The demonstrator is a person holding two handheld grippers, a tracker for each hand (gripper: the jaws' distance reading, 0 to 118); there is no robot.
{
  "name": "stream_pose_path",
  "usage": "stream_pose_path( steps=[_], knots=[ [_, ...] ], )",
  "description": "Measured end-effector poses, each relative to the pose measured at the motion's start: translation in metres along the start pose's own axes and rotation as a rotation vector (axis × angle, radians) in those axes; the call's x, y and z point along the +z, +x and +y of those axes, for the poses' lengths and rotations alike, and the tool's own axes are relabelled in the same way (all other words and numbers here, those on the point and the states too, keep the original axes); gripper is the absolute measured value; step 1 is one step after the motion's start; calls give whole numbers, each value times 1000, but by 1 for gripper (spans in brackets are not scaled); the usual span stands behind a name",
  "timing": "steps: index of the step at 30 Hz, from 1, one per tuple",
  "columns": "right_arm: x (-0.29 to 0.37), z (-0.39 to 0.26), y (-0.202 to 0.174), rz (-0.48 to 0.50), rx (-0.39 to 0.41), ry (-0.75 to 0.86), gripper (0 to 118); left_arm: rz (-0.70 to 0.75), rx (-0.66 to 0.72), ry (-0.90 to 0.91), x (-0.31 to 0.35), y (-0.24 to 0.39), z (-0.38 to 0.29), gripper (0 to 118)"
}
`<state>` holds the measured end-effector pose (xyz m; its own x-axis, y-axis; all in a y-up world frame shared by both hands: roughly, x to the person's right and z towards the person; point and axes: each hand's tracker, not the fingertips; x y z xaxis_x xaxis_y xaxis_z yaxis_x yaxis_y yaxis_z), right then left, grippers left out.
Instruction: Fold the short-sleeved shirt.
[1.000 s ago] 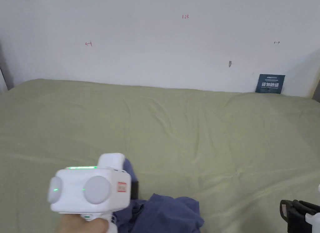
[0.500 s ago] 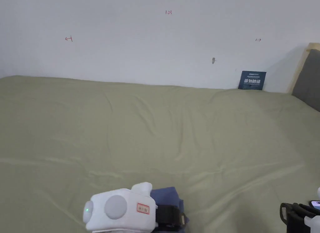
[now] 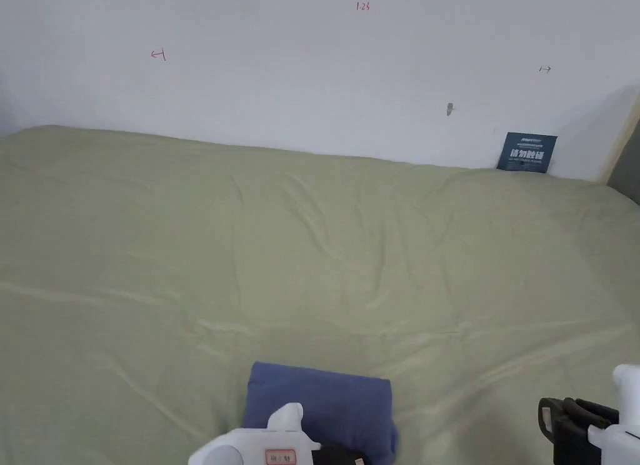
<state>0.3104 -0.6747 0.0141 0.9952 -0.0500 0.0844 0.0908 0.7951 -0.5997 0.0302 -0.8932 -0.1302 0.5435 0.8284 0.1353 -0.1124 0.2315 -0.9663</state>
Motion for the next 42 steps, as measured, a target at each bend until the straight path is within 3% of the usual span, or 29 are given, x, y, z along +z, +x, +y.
stream_pose_path(
  steps=[2,6,8,12,14,18,20,23,24,25,26,27,28,31,37,39,40,41,42],
  knots=[
    [2,2,-2,-1,7,9,0,-73,83,134,6,0,-7,2],
    [-6,6,-6,14,21,16,0,11,16,72,13,6,10,2],
    [-18,6,-9,73,-3,28,0,-11,-36,95,41,22,18,2],
    [-73,6,-21,347,-82,-29,0,-63,-190,224,136,49,34,6],
    [-113,6,-33,498,-124,-96,0,17,-175,291,176,40,46,14],
    [-201,-10,-58,888,-281,-269,0,186,-91,355,220,-11,65,15],
    [-239,-25,-70,967,-358,-402,0,212,-45,322,218,-24,67,17],
    [-280,-50,-79,948,-367,-552,0,204,-1,259,201,-44,71,62],
    [-288,-60,-77,887,-362,-594,0,167,18,224,192,-47,72,76],
    [-293,-66,-73,864,-373,-611,0,142,25,201,185,-49,71,77],
    [-292,-70,-57,992,-480,-535,0,109,28,195,178,-50,70,77],
    [-288,-71,-46,984,-522,-489,0,84,29,188,171,-46,68,78],
    [-282,-74,-38,919,-490,-477,0,71,34,178,163,-46,67,79],
    [-281,-80,-22,940,-505,-476,0,59,51,147,140,-53,72,86],
    [-279,-77,-27,956,-482,-483,0,-19,108,124,88,-52,70,85],
    [-279,-78,-25,960,-495,-481,0,88,29,118,82,-38,68,82],
    [-279,-78,-25,956,-494,-478,0,132,-2,114,82,-34,68,73],
    [-277,-78,-25,952,-492,-473,0,186,-14,106,83,-33,68,49],
    [-275,-77,-25,946,-489,-468,0,204,12,88,85,-37,68,36]
  ],
)
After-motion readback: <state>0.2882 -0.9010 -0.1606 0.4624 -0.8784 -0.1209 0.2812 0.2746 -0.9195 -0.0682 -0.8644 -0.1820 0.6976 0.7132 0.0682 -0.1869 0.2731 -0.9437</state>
